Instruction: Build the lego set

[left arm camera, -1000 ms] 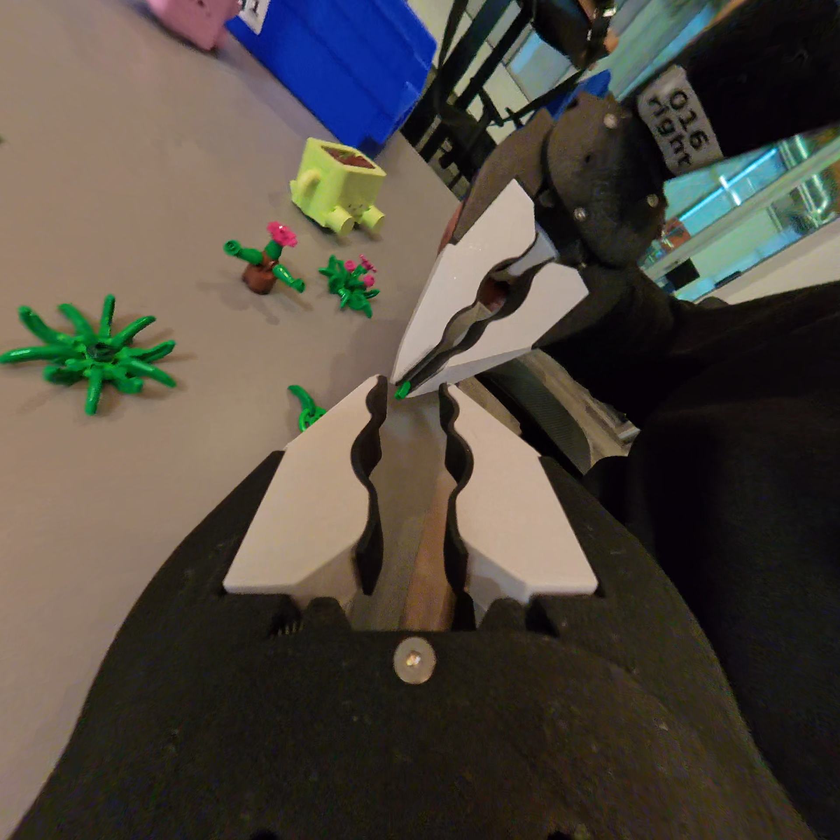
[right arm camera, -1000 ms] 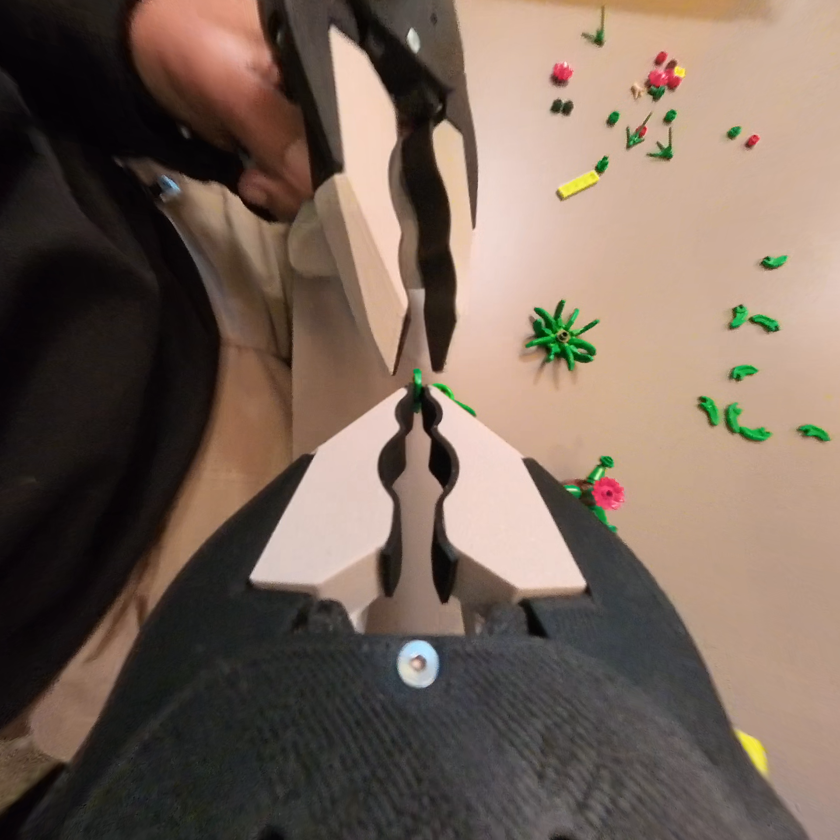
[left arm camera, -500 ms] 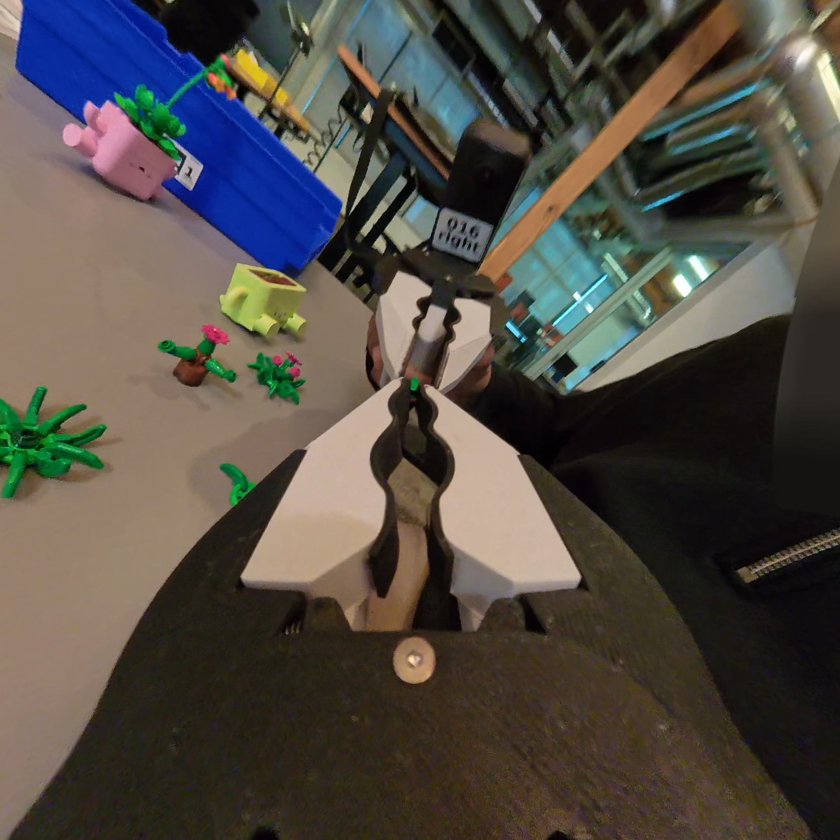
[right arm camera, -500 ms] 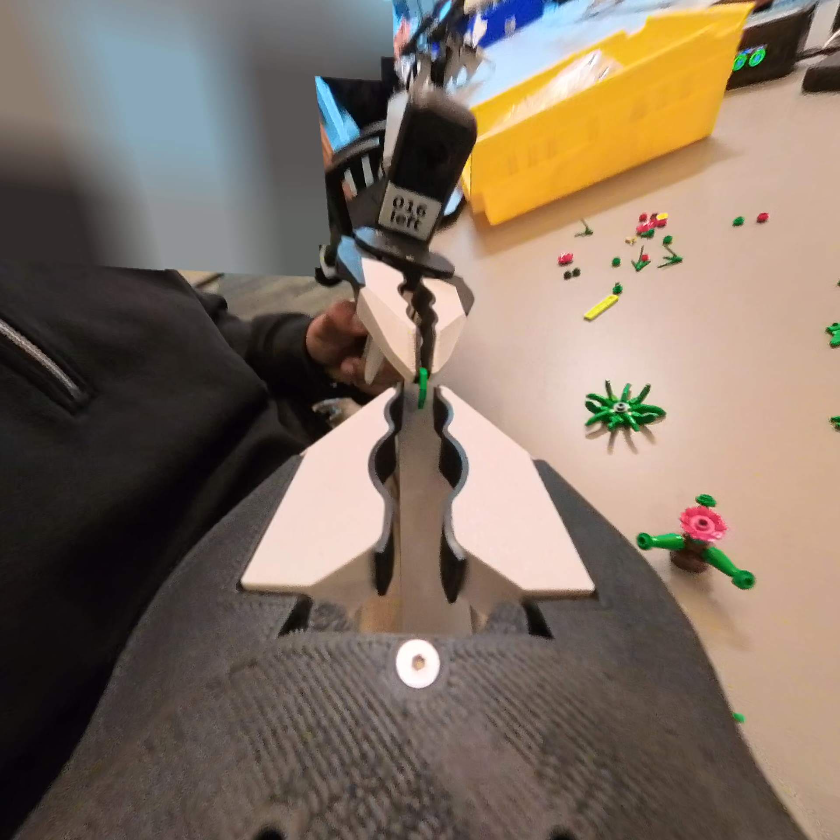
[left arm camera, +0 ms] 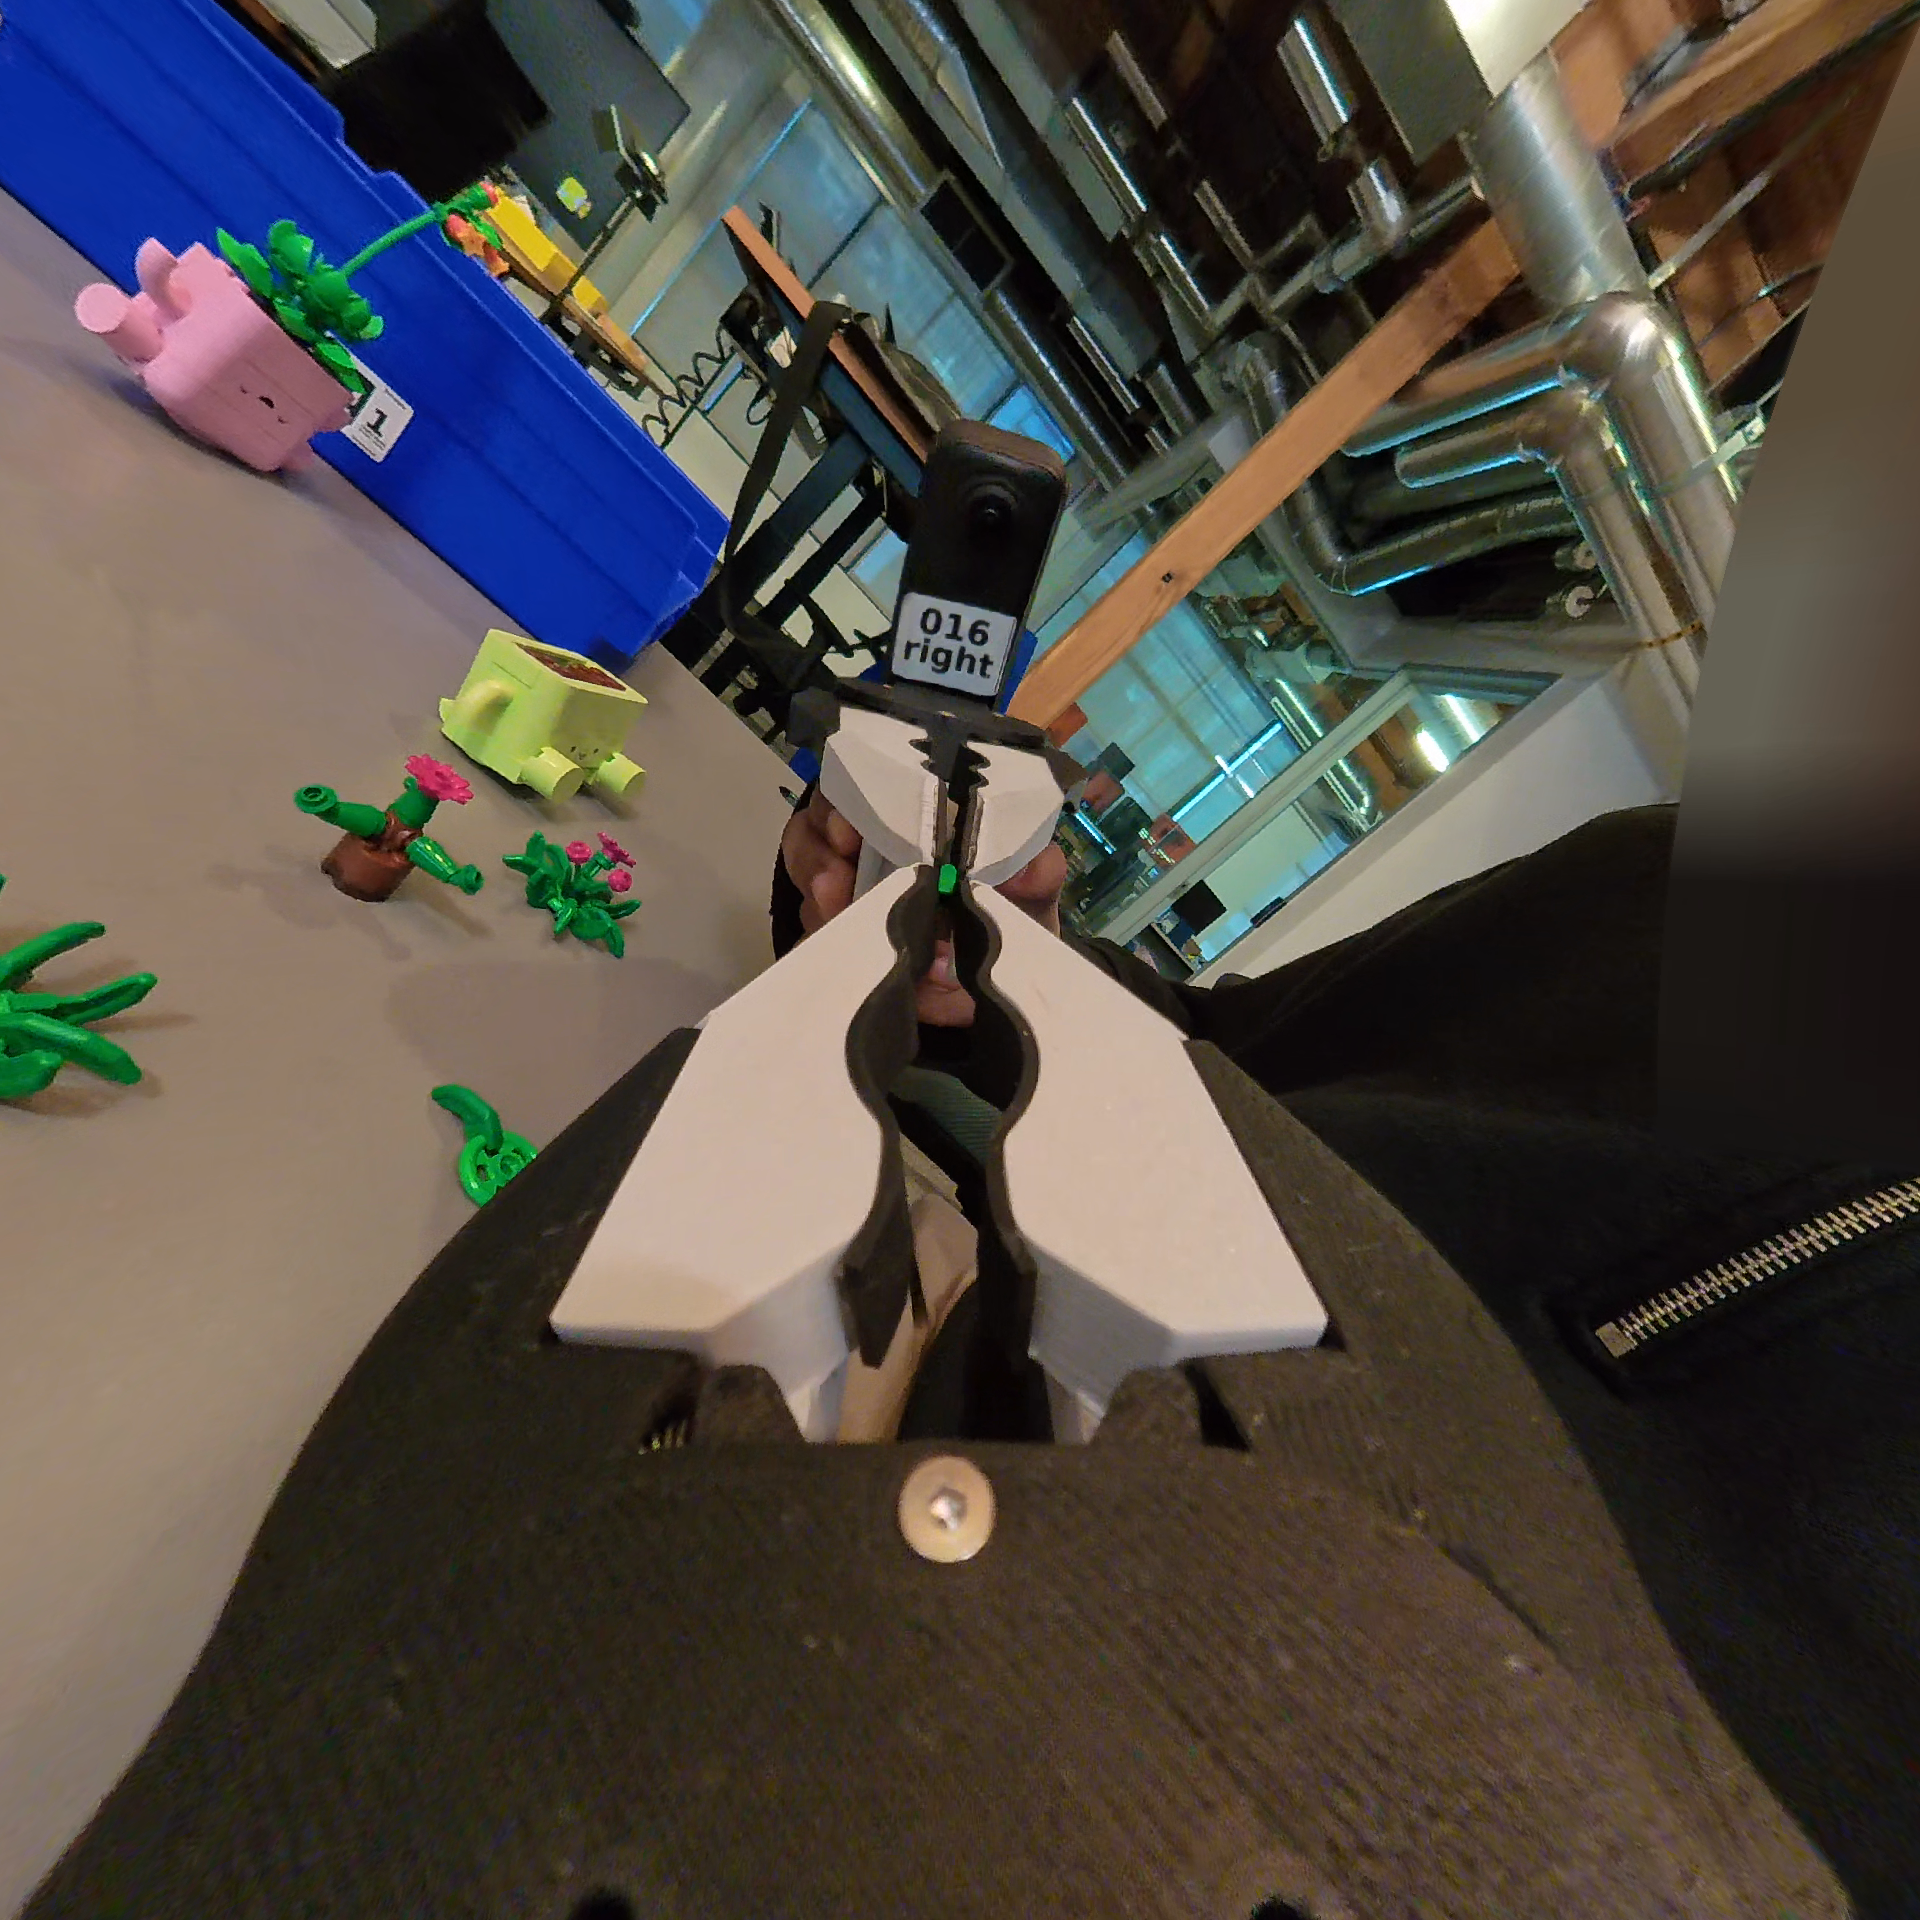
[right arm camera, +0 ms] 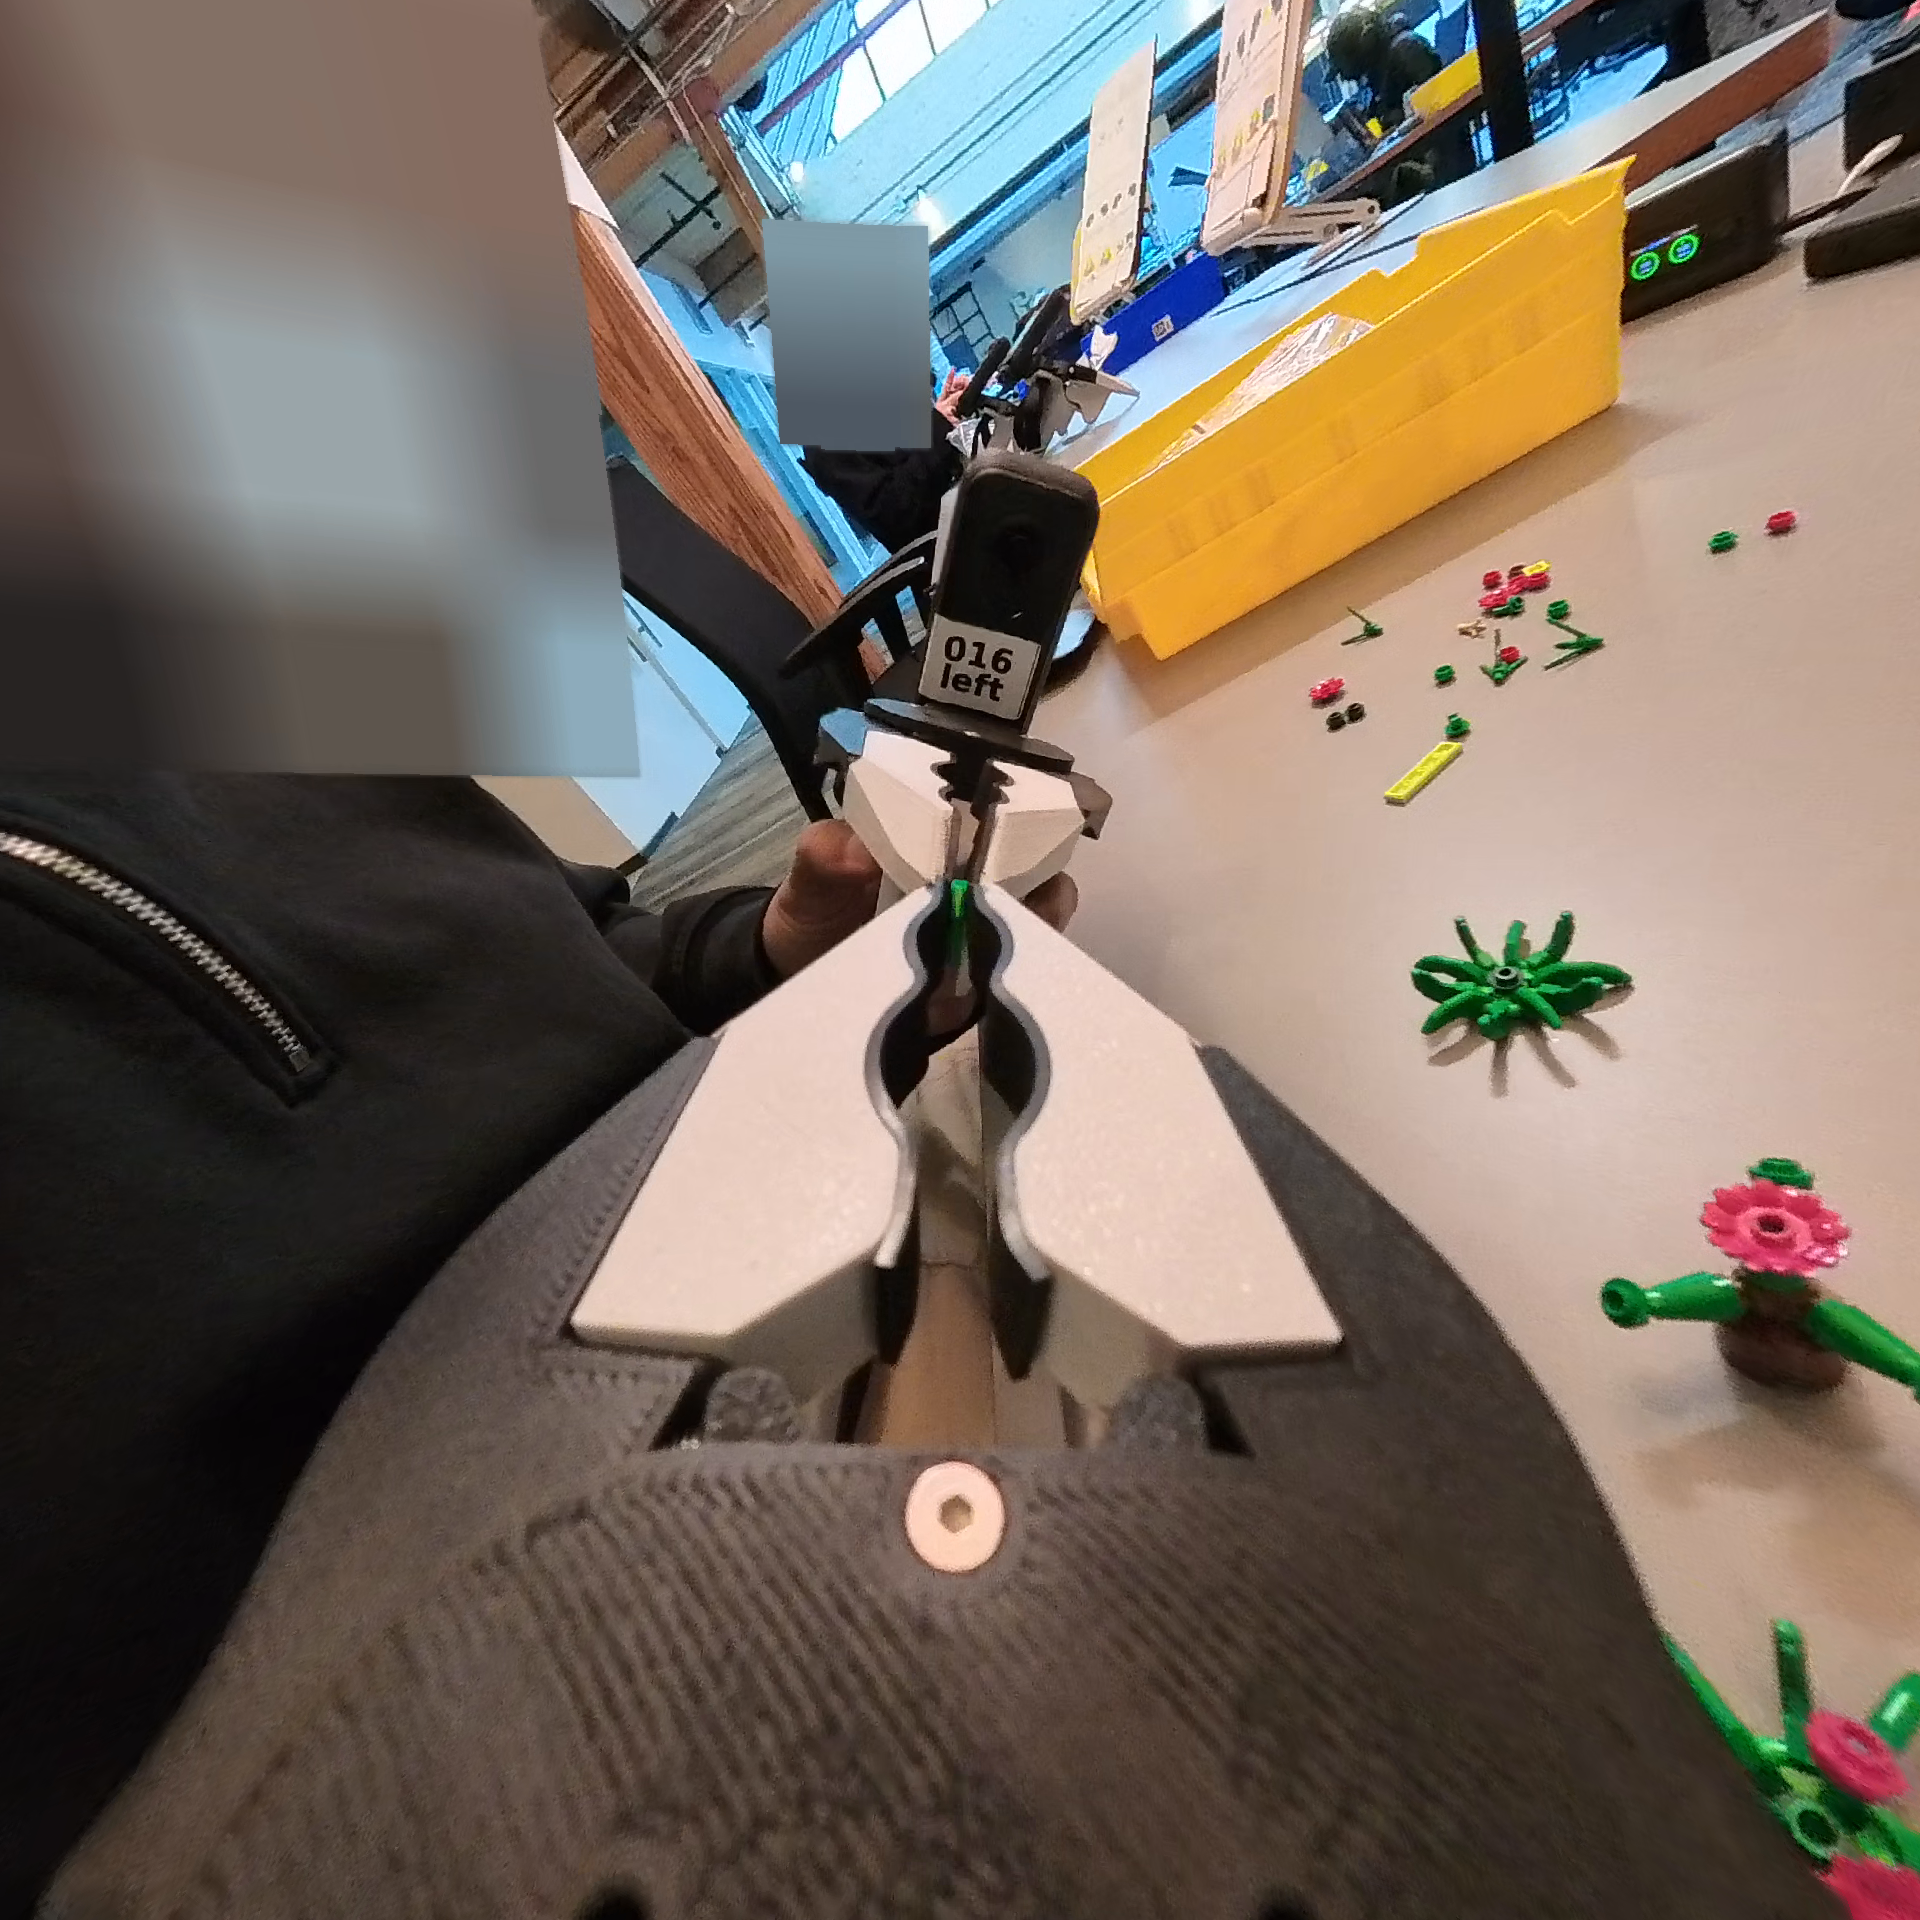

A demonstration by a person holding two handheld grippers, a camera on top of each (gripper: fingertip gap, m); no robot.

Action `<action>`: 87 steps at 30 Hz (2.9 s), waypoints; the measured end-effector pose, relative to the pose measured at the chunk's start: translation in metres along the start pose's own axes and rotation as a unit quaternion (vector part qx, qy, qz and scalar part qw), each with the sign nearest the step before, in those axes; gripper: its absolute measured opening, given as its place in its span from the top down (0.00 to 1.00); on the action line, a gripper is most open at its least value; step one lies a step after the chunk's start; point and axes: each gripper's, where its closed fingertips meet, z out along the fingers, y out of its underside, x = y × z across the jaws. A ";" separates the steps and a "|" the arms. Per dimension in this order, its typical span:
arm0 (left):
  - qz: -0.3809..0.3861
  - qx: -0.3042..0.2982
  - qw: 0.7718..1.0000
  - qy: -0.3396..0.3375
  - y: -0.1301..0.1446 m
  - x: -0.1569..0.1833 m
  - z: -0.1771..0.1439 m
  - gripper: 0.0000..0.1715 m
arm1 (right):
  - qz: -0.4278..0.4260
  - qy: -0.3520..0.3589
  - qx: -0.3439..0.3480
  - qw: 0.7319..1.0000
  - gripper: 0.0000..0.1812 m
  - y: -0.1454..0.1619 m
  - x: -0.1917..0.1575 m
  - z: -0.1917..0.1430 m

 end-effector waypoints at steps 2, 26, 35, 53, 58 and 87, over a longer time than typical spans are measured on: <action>-0.001 0.004 1.000 0.001 -0.001 0.000 0.000 1.00 | -0.007 0.003 -0.005 1.000 1.00 0.000 0.000 0.000; 0.122 -0.236 0.906 -0.329 0.053 -0.096 -0.022 0.99 | -0.220 0.233 -0.379 0.868 1.00 0.077 0.069 -0.014; 0.094 -0.258 0.903 -0.330 0.060 -0.102 -0.021 0.99 | -0.237 0.225 -0.429 0.842 1.00 0.088 0.074 -0.013; 0.094 -0.264 0.900 -0.334 0.061 -0.104 -0.021 0.98 | -0.210 0.215 -0.504 0.810 1.00 0.090 0.077 -0.014; 0.100 -0.269 0.895 -0.340 0.061 -0.104 -0.021 0.98 | -0.194 0.219 -0.518 0.804 1.00 0.091 0.077 -0.014; 0.107 -0.237 0.908 -0.330 0.051 -0.095 -0.032 1.00 | -0.191 0.248 -0.398 0.862 0.96 0.080 0.063 -0.020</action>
